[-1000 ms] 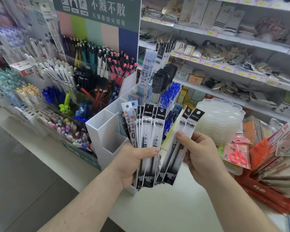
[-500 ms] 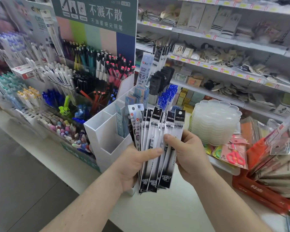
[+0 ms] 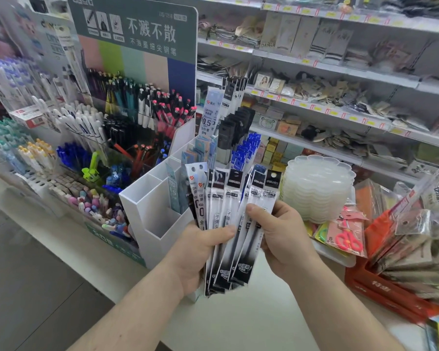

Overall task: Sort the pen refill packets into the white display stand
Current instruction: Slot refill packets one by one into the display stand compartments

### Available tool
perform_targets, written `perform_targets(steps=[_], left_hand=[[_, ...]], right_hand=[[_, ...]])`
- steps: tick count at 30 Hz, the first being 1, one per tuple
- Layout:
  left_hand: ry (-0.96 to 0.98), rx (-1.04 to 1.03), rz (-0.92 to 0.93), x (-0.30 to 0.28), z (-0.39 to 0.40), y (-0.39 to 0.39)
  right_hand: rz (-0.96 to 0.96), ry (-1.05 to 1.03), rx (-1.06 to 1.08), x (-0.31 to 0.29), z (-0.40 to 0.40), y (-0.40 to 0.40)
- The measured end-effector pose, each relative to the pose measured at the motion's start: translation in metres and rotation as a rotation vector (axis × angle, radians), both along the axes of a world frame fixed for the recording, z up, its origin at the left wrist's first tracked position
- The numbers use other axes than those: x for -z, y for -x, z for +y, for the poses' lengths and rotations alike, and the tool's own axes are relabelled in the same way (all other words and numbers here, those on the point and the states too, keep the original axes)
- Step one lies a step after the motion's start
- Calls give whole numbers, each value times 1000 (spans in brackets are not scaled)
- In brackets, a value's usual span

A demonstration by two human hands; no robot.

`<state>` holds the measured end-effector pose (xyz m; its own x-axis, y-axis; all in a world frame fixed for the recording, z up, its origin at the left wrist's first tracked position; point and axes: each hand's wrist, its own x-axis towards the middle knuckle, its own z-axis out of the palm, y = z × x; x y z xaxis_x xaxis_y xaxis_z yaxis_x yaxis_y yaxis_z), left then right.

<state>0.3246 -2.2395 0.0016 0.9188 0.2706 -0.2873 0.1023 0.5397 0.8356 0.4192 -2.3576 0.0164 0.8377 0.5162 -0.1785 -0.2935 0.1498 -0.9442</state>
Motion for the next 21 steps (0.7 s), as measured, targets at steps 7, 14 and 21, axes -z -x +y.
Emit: perform_targets(steps=[7,14,21], left_hand=[[-72,-20,-92,1,3,0],[-88,-9,-105,-4,3,1],[-66,-47,-92,-3,2,-4]], right_hand=[[-89,97,24,5,6,2],[-203,233,-23,8,14,3],[-299,205,97,17,32,13]])
